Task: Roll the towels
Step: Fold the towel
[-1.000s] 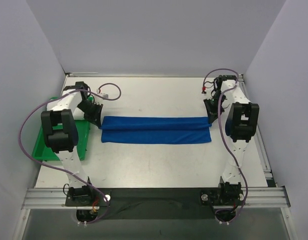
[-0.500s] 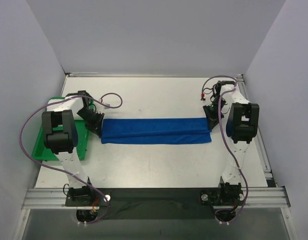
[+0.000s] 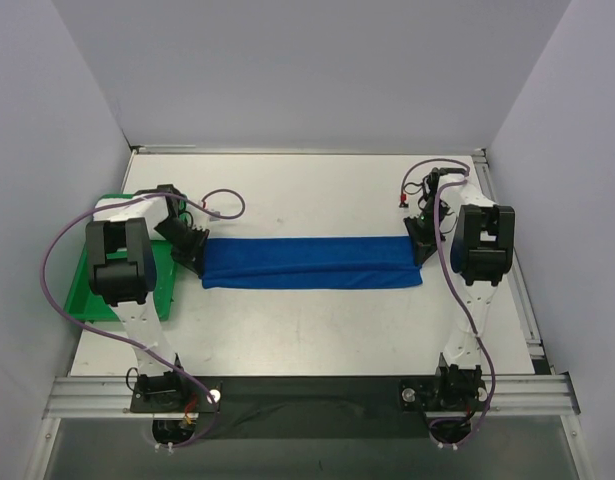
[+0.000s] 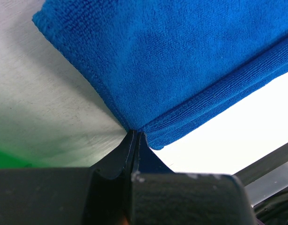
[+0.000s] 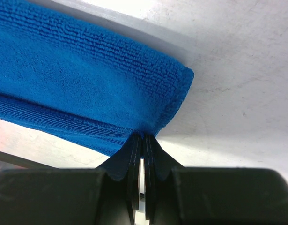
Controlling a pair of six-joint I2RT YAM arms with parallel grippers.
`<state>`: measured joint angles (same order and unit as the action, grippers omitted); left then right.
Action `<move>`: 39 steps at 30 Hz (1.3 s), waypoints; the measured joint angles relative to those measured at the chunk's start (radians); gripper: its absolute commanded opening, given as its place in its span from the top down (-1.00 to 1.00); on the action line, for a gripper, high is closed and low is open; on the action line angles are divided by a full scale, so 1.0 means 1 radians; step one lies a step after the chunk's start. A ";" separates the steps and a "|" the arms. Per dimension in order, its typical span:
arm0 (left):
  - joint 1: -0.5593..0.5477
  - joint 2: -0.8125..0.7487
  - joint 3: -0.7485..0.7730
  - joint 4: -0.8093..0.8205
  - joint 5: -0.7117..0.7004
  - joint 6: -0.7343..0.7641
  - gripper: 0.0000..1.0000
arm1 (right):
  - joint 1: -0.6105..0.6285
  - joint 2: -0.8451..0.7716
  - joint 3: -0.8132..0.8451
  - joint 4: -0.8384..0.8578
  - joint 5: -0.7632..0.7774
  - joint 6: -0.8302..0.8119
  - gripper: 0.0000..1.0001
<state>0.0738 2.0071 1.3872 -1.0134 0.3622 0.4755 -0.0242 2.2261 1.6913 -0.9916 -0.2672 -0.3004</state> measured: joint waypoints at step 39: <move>0.013 -0.054 0.019 -0.031 0.052 0.064 0.13 | 0.005 -0.118 -0.094 -0.027 -0.024 -0.114 0.22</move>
<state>0.0864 1.9533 1.4063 -1.0439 0.4145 0.5400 -0.0189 2.1078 1.5974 -1.0187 -0.2909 -0.4149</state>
